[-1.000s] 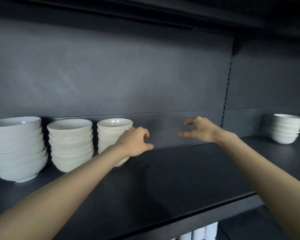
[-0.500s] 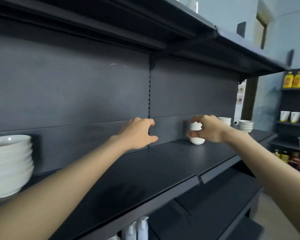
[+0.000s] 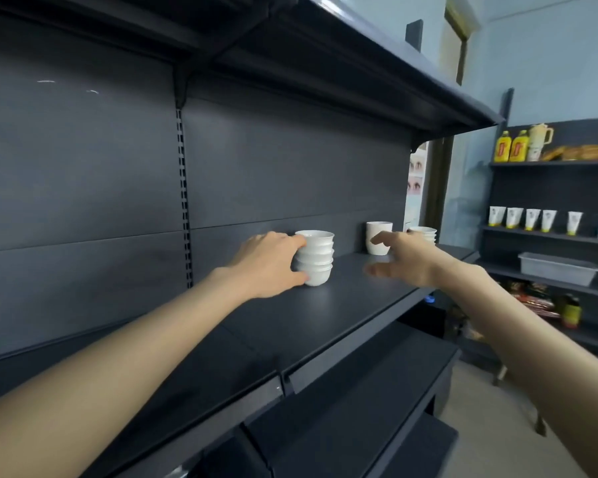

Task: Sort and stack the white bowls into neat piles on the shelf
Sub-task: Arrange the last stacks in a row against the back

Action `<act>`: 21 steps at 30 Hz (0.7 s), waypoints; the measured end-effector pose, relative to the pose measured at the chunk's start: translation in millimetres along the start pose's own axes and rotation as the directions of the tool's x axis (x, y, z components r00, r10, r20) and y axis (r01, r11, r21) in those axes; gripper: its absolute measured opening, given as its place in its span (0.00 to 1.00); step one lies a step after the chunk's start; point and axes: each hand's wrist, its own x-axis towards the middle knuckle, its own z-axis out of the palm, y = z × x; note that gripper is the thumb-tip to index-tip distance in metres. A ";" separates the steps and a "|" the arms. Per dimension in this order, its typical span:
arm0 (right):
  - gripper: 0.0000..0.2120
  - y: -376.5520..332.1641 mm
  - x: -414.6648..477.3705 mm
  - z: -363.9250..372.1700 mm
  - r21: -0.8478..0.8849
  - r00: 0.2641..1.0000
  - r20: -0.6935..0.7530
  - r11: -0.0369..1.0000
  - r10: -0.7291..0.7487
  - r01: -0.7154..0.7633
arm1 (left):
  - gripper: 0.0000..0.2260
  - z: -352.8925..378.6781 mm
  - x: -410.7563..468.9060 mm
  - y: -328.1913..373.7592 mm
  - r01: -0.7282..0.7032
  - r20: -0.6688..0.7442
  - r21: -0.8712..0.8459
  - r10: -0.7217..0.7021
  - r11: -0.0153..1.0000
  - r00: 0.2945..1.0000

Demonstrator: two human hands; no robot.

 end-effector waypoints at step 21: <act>0.41 122.1 273.5 122.3 0.219 0.968 0.179 0.966 -0.177 0.136 | 0.39 172.2 227.7 -53.1 0.327 0.020 -0.352 -0.342 0.877 0.939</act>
